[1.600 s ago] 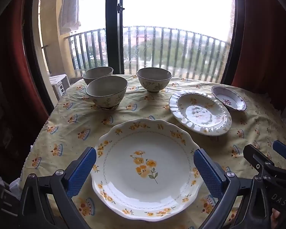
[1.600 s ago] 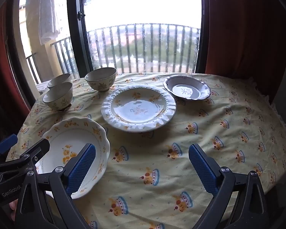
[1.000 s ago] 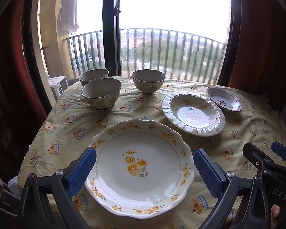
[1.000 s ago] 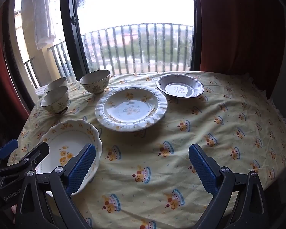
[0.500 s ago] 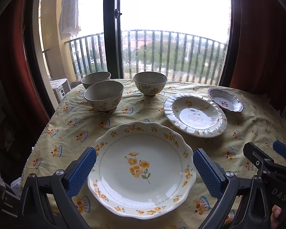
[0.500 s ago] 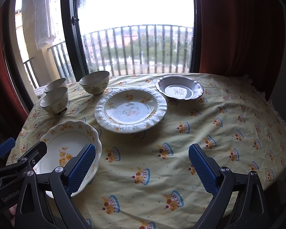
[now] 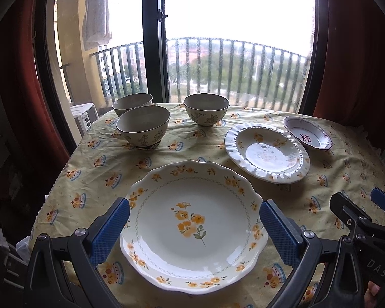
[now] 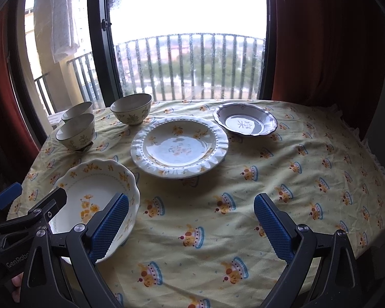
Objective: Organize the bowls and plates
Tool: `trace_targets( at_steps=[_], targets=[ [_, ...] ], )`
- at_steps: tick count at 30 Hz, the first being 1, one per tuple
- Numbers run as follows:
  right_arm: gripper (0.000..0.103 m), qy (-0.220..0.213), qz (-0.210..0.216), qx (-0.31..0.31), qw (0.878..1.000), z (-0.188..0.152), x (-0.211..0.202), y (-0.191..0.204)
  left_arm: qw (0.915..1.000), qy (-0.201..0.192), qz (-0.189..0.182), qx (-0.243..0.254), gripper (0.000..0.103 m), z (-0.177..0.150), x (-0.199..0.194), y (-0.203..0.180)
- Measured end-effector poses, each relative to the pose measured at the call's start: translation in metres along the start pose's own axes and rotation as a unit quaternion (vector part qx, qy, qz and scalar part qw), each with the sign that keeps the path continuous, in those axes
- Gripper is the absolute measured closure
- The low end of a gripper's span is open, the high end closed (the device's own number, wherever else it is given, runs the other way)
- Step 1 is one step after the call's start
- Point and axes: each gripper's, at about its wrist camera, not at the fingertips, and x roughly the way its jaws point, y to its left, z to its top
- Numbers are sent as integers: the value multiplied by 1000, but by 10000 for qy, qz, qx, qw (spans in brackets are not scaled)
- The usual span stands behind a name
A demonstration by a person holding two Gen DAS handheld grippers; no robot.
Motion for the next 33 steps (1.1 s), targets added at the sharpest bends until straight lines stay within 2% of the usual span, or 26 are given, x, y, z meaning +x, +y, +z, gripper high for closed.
trace_targets(
  at_steps=[7, 33],
  targets=[
    [4, 21, -71, 77, 9999, 0, 0, -3, 9999, -104, -35, 60, 2, -1, -5, -2],
    [4, 14, -76, 71, 9999, -1, -2, -3, 9999, -87, -41, 57, 2, -2, -6, -3]
  ],
)
